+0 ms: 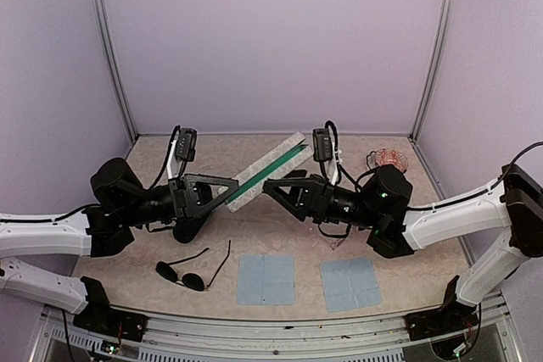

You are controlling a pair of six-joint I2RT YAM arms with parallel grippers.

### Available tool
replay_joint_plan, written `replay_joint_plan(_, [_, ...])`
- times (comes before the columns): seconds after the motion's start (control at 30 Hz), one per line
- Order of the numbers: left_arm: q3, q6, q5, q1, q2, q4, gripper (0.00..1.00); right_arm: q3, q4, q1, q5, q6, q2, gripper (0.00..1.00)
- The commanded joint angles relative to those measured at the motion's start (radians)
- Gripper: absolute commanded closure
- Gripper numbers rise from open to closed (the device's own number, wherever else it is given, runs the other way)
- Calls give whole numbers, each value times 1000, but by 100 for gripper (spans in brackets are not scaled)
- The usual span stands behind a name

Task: Organize the sunglasses
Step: Open the sunglasses case.

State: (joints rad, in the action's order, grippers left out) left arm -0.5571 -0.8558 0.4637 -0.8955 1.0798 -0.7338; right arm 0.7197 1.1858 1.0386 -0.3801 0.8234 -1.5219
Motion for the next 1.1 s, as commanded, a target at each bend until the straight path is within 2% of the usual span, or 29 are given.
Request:
replay_joint_plan(0.0, [-29,-51,-96,34,-17,27,55,-31,80,-23,-4,-129,66,100])
replay_joint_plan(0.13, [-45,-73,-64,38,12,4,60,-41,111,-25,-8,-121,58,100])
replay_joint_plan(0.27, [-50,-107,-37,41,35,-20,69,-51,142,-23,-13,-136,57,100])
replay_joint_plan(0.43, [-48,-181,-4,64,46,-55,85,-73,164,-23,-24,-201,62,100])
replay_joint_plan(0.6, [-51,-275,29,79,59,-89,95,-84,172,-23,-35,-266,53,100])
replay_joint_plan(0.73, [-46,-328,49,89,70,-105,100,-98,206,-24,-39,-325,35,100])
replay_joint_plan(0.97, [-6,-434,65,118,81,-167,100,-121,258,-23,-22,-406,-1,78])
replay_joint_plan(1.03, [6,-456,68,126,85,-192,100,-123,260,-24,-22,-409,-9,75])
replay_joint_plan(1.07, [13,-466,70,130,86,-205,100,-125,259,-24,-19,-409,-12,70])
